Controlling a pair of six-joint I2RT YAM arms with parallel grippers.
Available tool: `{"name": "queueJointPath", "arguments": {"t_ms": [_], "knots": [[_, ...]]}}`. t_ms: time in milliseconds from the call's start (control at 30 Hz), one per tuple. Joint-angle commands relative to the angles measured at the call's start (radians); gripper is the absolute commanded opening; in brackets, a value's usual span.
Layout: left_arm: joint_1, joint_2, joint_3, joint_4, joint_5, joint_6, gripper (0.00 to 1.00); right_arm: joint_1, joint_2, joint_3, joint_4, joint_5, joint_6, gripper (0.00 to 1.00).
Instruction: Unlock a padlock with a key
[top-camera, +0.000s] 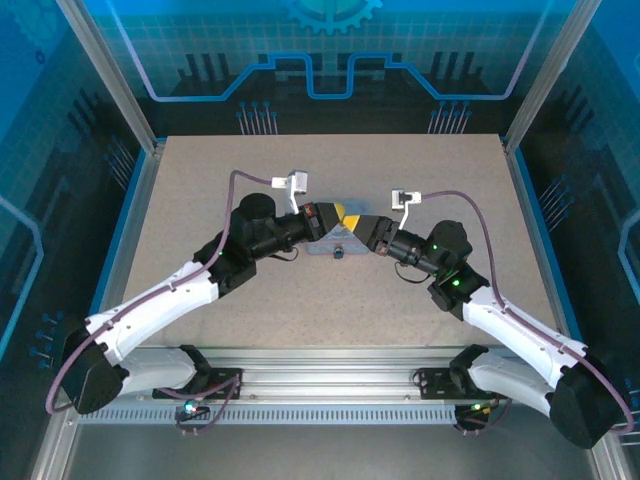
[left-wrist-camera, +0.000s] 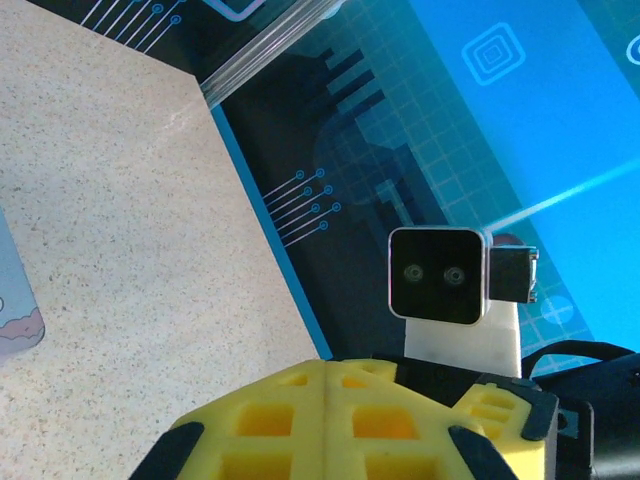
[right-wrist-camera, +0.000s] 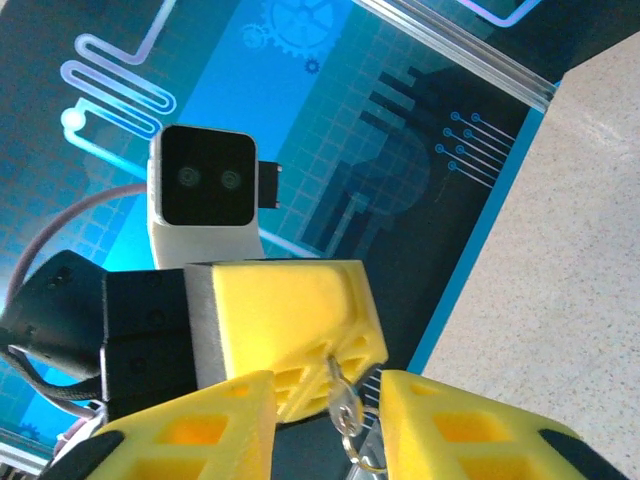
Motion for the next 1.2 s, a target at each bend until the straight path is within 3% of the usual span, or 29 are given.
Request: {"name": "queueJointPath", "arguments": {"t_ms": [0, 100, 233, 667, 933, 1167], "knots": [[-0.01, 0.001, -0.014, 0.054, -0.016, -0.017, 0.0, -0.01, 0.006, 0.0, 0.062, -0.024, 0.015, 0.31], [-0.01, 0.001, -0.018, 0.06, -0.017, -0.02, 0.0, -0.009, 0.01, 0.0, 0.066, -0.027, 0.017, 0.28], [-0.009, -0.003, -0.032, 0.093, -0.016, -0.036, 0.0, -0.008, 0.02, -0.001, 0.064, -0.029, 0.02, 0.33], [-0.009, -0.008, -0.05, 0.137, -0.021, -0.061, 0.0, -0.003, 0.027, -0.006, 0.069, -0.034, 0.017, 0.22], [-0.01, -0.029, -0.069, 0.155, -0.052, -0.064, 0.0, -0.002, 0.017, -0.02, 0.072, -0.027, 0.029, 0.27], [-0.012, -0.04, -0.112, 0.235, -0.08, -0.098, 0.0, 0.01, 0.023, -0.08, 0.227, 0.045, 0.154, 0.33]]}}
